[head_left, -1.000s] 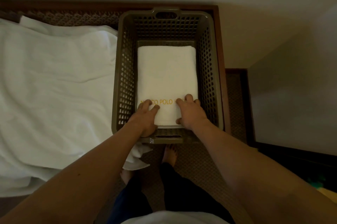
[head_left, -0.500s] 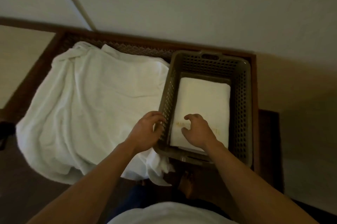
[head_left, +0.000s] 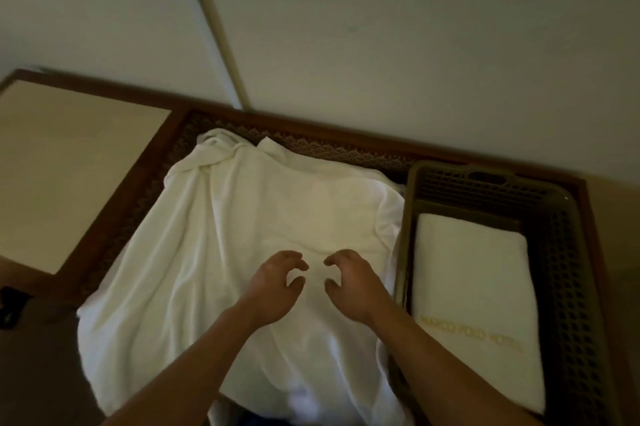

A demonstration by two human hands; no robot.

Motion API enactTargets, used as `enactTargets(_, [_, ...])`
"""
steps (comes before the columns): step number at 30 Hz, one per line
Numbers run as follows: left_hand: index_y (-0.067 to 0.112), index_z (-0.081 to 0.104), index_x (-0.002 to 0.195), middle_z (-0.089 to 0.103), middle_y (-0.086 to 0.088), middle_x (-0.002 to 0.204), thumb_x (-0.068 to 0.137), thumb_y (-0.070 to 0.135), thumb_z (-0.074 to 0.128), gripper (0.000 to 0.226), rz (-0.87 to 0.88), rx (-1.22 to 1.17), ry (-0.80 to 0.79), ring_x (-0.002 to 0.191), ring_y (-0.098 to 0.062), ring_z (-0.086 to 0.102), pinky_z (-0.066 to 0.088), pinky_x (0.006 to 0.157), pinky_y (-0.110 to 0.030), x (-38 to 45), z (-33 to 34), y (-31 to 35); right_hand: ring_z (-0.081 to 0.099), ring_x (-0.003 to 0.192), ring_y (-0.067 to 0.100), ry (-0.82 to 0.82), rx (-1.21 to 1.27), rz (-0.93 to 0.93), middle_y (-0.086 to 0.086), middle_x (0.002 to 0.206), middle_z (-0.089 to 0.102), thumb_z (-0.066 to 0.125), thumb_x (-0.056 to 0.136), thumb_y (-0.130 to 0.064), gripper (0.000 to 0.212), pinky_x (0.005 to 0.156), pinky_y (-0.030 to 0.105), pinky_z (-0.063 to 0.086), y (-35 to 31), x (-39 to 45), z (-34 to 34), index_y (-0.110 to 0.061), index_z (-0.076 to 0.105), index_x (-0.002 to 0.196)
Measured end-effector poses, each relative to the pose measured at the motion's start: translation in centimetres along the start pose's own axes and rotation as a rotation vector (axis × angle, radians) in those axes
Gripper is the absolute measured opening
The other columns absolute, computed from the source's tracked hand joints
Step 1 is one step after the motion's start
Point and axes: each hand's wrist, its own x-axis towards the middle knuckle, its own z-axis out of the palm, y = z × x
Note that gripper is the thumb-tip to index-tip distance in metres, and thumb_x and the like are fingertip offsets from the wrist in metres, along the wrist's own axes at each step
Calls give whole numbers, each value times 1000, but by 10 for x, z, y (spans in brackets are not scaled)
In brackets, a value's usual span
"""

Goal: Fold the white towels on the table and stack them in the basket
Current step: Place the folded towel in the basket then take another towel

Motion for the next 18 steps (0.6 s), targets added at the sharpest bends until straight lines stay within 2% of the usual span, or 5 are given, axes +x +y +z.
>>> enactTargets(4, [25, 67, 122, 54, 7, 143, 97, 19, 61, 26, 118, 123, -81, 130, -13, 52, 38, 108, -22, 82, -53, -25, 40, 141, 26, -9, -30, 194, 3, 157, 35, 56, 96, -34, 55, 111, 43, 41, -24, 51, 21, -23, 44, 149])
enactTargets(8, [27, 59, 135, 51, 4, 148, 98, 24, 56, 37, 241, 388, -92, 135, -22, 46, 35, 113, -35, 172, -94, -32, 0, 156, 33, -145, -121, 389, 3, 171, -12, 42, 102, -52, 72, 122, 55, 15, -36, 87, 49, -29, 10, 162])
enactTargets(13, [32, 17, 159, 11, -11, 168, 100, 46, 43, 66, 113, 1002, -129, 154, -37, 6, 7, 122, -59, 256, -119, -47, -26, 152, 34, -224, -189, 457, 1, 161, -39, 30, 104, -59, 78, 123, 57, 0, -26, 98, 83, -28, -15, 161])
enactTargets(15, [28, 14, 159, 21, -17, 164, 101, 51, 42, 69, 52, 1050, -149, 150, -41, 18, 13, 121, -60, 270, -126, -53, -27, 152, 33, -210, -211, 469, 0, 161, -39, 30, 104, -59, 79, 124, 57, 0, -23, 100, 88, -29, -17, 160])
enactTargets(18, [20, 40, 148, 51, -17, 141, 101, 43, 47, 53, 132, 1020, -72, 130, -40, 47, 34, 110, -53, 276, -134, -60, -28, 152, 32, -182, -220, 482, -2, 160, -40, 30, 104, -59, 79, 124, 57, 0, -24, 102, 95, -31, -19, 159])
